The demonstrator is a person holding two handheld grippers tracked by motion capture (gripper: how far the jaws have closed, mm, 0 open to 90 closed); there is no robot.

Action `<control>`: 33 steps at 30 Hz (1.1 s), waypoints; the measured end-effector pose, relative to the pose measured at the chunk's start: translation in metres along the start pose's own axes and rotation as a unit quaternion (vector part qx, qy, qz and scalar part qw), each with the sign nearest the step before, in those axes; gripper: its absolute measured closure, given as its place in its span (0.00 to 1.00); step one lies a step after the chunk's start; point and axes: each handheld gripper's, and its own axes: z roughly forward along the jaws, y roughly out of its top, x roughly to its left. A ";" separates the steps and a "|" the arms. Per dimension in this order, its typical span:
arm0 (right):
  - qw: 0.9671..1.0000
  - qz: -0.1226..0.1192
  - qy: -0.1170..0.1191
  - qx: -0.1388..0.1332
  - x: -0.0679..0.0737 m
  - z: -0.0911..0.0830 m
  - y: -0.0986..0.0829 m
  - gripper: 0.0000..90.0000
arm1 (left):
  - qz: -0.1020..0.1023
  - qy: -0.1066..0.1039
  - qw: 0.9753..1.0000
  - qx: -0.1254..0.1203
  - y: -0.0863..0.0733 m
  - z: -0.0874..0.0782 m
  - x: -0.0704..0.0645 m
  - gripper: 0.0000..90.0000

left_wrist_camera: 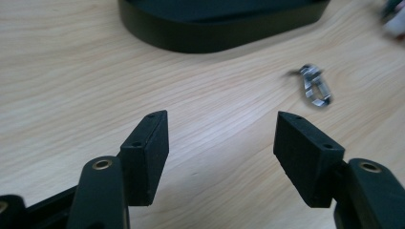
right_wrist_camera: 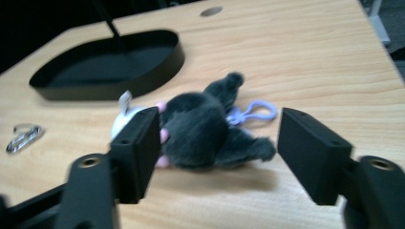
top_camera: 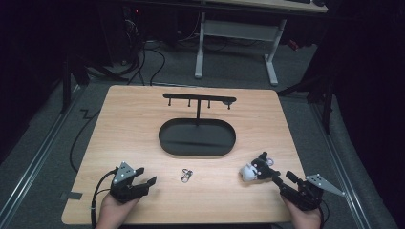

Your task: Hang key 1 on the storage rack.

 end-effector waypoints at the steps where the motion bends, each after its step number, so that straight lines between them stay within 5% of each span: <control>1: 1.000 0.000 0.000 0.000 0.000 0.000 0.000 0.38 | -0.008 -0.010 1.000 -0.005 0.001 0.000 0.000 0.42; 7: 0.999 -0.037 0.000 0.013 0.005 0.002 -0.001 0.43 | 0.026 -0.006 1.000 0.005 0.000 0.009 -0.008 0.41; 12: 0.999 -0.036 -0.004 0.019 0.004 0.000 -0.002 0.44 | 0.014 -0.012 1.000 -0.001 0.003 0.010 -0.007 0.41; 13: 0.999 -0.039 -0.008 0.022 0.003 -0.001 -0.003 0.57 | 0.011 -0.013 1.000 -0.004 0.004 0.010 -0.005 0.41; 14: 0.999 -0.039 -0.008 0.022 0.003 -0.001 -0.003 0.57 | 0.011 -0.013 1.000 -0.004 0.004 0.010 -0.005 0.41; 15: 0.998 -0.046 -0.007 0.033 0.003 -0.002 -0.004 0.74 | 0.011 -0.012 1.000 -0.004 0.004 0.011 -0.005 0.41; 16: 0.998 -0.046 -0.007 0.033 0.003 -0.002 -0.004 0.74 | 0.010 -0.012 1.000 -0.004 0.004 0.011 -0.004 0.41; 18: 0.997 -0.060 -0.014 0.042 0.004 -0.003 -0.005 0.92 | 0.008 -0.012 1.000 -0.005 0.005 0.012 -0.003 0.41; 20: 0.996 -0.070 -0.021 0.057 0.005 -0.002 -0.005 1.00 | 0.004 -0.010 1.000 -0.006 0.005 0.013 -0.001 0.41; 26: 0.991 -0.076 -0.028 0.103 0.005 0.014 -0.007 1.00 | -0.002 -0.009 1.000 -0.007 0.002 0.009 0.000 0.42; 33: 0.988 -0.082 -0.039 0.126 0.001 0.037 -0.005 1.00 | -0.006 0.001 1.000 -0.013 -0.003 0.000 0.003 0.42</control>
